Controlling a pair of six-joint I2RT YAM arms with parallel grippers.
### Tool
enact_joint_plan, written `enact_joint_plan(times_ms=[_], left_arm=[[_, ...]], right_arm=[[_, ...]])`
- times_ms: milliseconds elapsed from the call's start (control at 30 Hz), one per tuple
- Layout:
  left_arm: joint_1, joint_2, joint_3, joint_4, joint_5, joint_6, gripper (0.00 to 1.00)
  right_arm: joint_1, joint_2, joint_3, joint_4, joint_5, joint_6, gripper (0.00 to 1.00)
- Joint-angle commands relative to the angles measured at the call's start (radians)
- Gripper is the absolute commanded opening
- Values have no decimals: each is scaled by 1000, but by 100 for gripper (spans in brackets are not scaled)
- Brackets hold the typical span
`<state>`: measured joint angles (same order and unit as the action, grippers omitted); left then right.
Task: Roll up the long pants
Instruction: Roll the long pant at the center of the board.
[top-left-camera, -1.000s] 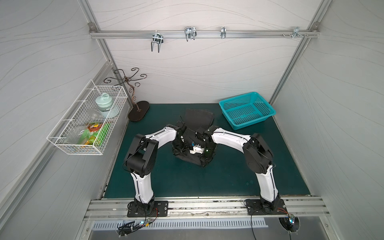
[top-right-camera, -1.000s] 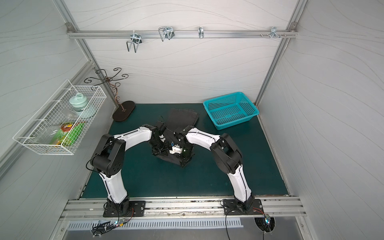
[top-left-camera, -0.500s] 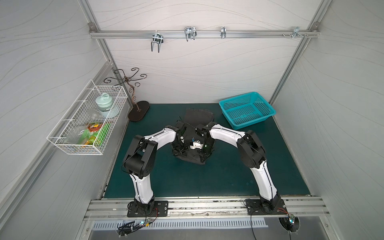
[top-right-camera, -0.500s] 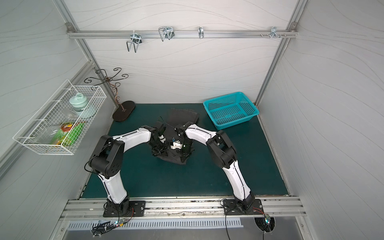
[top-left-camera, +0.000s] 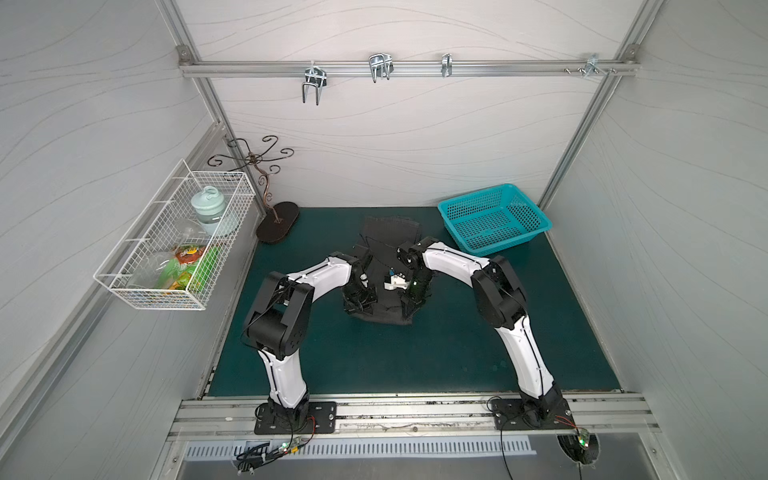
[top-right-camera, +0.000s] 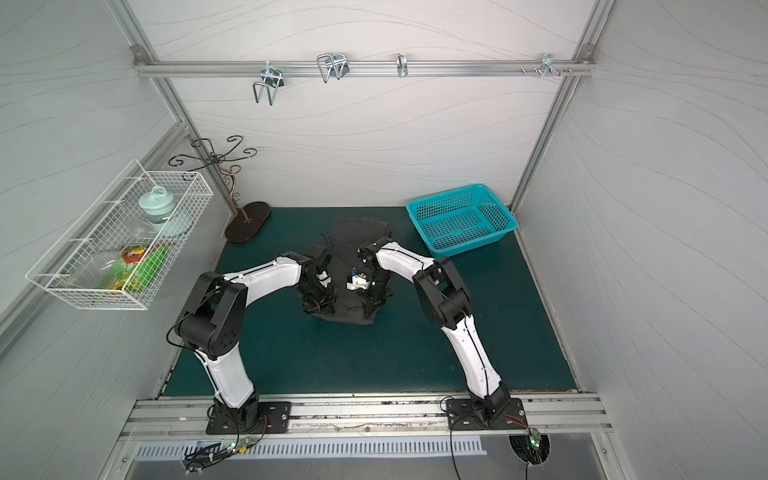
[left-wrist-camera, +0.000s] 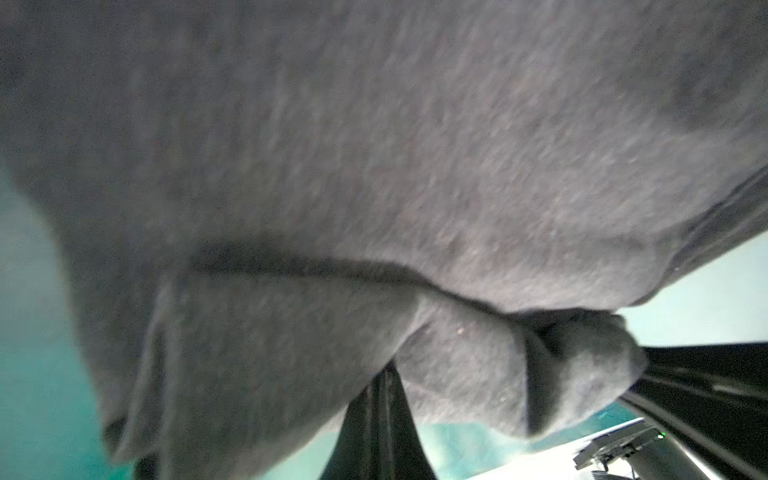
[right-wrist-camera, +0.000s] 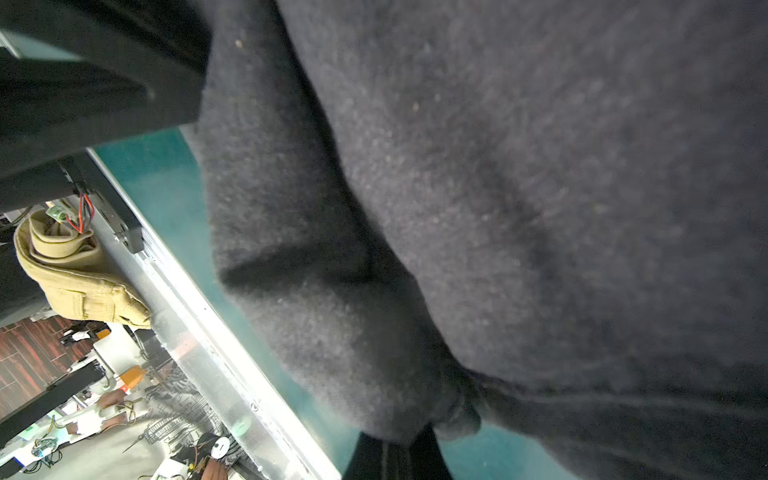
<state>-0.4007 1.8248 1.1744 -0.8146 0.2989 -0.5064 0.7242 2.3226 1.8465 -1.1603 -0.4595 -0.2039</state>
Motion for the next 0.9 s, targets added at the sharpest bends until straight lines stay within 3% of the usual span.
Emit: enact_joint_plan(times_ms=[0,400,667,867], left_arm=[[-4,-52,22,-123,-84,-11,0],[-3,-111,37,-212,-172,-13,0],[-3,-77,88,-15,-78,-48,0],[-3,-17,109,16,-78,-78,0]], right_arm=[[-12,86,-3,101,79,20,0],[-16,131,30,97,78,32,0],[-17,133,32,96,90,32,0],[-22,139,40,93,89,32,0]])
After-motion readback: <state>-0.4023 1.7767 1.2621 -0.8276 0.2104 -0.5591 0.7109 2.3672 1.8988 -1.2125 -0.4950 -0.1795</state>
